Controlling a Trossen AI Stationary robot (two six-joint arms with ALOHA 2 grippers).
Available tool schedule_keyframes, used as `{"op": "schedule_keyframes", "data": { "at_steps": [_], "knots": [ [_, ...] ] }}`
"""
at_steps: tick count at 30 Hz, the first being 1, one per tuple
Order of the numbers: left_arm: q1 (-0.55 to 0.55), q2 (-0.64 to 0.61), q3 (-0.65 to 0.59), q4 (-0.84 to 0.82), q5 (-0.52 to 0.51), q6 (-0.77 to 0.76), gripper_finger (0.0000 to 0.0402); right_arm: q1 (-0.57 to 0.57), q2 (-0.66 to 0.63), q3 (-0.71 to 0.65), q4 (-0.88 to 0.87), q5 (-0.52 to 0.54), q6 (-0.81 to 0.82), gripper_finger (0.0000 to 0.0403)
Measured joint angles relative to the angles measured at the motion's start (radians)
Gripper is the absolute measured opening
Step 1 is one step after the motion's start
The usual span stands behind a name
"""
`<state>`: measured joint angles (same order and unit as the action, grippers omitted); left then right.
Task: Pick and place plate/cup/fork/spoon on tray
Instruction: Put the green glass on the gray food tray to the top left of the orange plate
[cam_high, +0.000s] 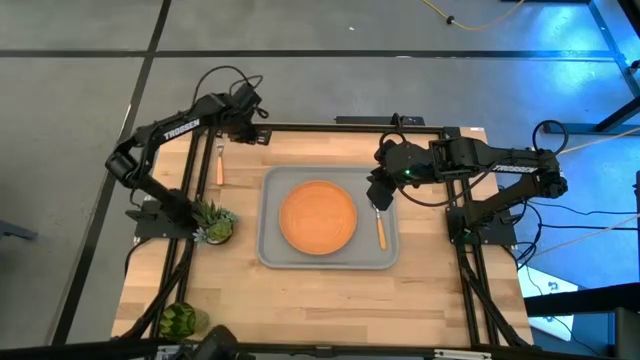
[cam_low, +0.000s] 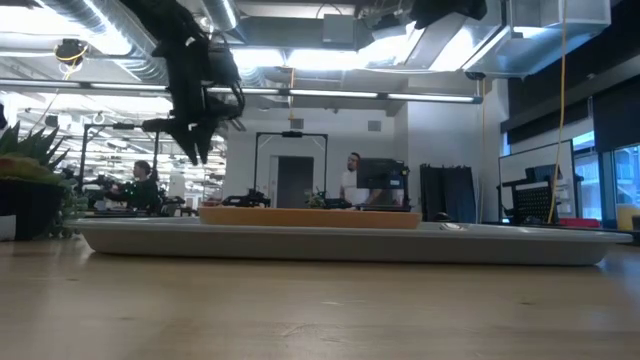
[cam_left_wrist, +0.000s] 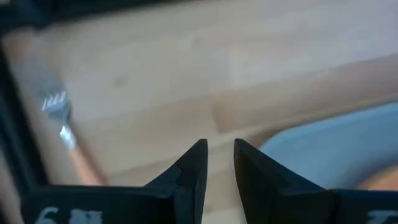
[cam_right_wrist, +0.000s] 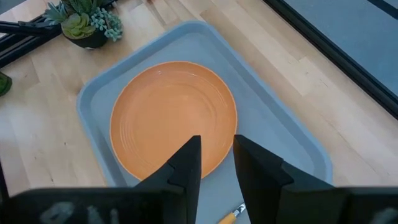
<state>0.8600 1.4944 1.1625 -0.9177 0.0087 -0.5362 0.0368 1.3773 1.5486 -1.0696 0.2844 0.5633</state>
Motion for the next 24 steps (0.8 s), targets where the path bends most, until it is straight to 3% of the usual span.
{"op": "schedule_keyframes", "data": {
  "at_steps": [9, 24],
  "knots": [
    [-0.052, 0.082, 0.000, -0.183, -0.112, -0.065, 0.0072, 0.000, 0.000, 0.000, -0.007, 0.000, 0.000, 0.0099],
    [-0.036, 0.166, 0.000, -0.136, -0.236, -0.396, 0.0072, 0.000, 0.000, 0.000, -0.007, 0.000, -0.026, 0.0099]
  ]
}}
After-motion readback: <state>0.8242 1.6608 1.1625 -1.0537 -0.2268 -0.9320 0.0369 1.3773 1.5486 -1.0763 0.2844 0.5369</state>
